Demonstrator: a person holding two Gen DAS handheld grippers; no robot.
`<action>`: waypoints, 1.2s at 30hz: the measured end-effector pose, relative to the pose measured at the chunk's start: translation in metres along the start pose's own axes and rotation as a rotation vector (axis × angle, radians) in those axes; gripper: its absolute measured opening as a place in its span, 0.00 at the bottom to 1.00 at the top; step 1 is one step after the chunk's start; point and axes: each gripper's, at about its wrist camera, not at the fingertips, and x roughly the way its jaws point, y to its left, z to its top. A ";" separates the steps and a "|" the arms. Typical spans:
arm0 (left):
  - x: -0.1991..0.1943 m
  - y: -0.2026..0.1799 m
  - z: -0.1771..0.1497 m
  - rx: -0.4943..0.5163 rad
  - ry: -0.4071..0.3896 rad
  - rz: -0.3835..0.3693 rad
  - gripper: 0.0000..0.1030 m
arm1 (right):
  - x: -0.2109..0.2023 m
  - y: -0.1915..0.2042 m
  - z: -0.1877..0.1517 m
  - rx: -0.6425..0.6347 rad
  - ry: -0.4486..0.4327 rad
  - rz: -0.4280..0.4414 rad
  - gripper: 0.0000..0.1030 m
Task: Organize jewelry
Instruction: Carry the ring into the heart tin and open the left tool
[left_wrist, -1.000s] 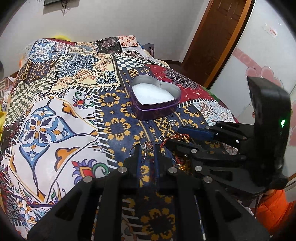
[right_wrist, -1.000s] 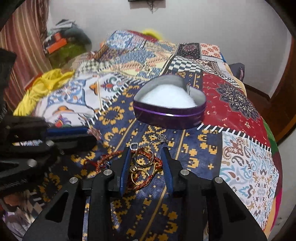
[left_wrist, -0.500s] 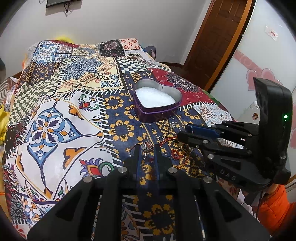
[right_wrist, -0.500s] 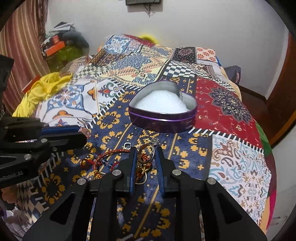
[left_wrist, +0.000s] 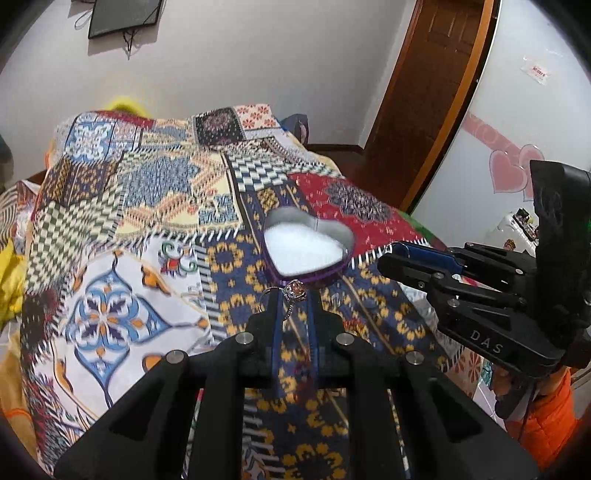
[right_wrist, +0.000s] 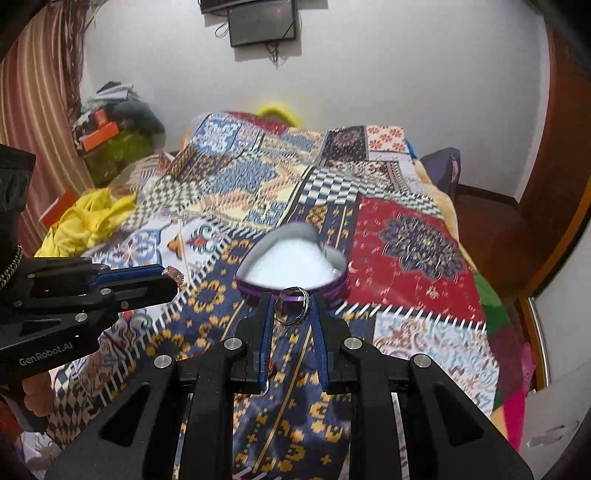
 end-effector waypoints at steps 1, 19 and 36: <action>0.000 0.000 0.003 0.002 -0.006 0.000 0.11 | 0.000 -0.001 0.003 0.004 -0.007 -0.001 0.17; 0.037 0.004 0.044 0.016 -0.014 -0.033 0.11 | 0.035 -0.027 0.021 0.034 0.003 0.023 0.17; 0.082 0.011 0.059 -0.004 0.066 -0.089 0.11 | 0.060 -0.029 0.024 -0.042 0.076 0.040 0.17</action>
